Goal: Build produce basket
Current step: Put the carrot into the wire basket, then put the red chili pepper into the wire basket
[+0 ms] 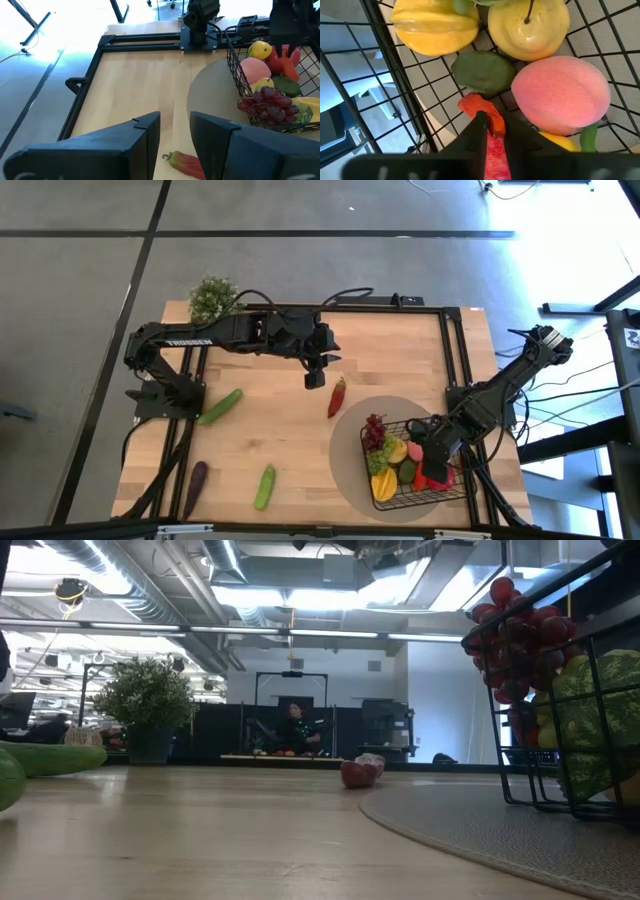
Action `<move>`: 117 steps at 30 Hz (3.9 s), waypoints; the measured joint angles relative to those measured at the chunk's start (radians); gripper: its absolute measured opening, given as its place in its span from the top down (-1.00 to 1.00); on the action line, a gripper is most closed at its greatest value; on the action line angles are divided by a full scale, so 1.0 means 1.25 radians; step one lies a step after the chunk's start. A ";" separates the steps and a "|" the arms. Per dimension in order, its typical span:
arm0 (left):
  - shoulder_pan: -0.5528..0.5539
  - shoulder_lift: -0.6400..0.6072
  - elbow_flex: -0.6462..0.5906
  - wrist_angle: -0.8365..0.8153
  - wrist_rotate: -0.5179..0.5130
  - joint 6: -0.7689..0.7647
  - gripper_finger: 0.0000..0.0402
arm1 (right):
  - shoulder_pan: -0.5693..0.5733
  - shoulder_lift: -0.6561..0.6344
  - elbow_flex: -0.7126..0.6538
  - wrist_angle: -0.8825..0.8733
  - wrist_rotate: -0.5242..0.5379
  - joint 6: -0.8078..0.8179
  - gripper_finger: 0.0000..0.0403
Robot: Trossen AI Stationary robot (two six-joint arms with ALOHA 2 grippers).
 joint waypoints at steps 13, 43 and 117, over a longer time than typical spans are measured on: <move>0.000 0.000 0.000 -0.050 -0.002 -0.007 0.53 | 0.000 -0.002 0.002 -0.003 -0.058 0.039 0.39; -0.015 0.001 -0.056 -0.688 0.097 -0.684 0.53 | 0.000 -0.003 0.287 -0.211 0.306 -0.123 0.39; 0.105 -0.001 -0.706 -0.421 0.144 -0.700 0.53 | -0.217 -0.029 0.422 -0.273 0.561 -0.465 0.39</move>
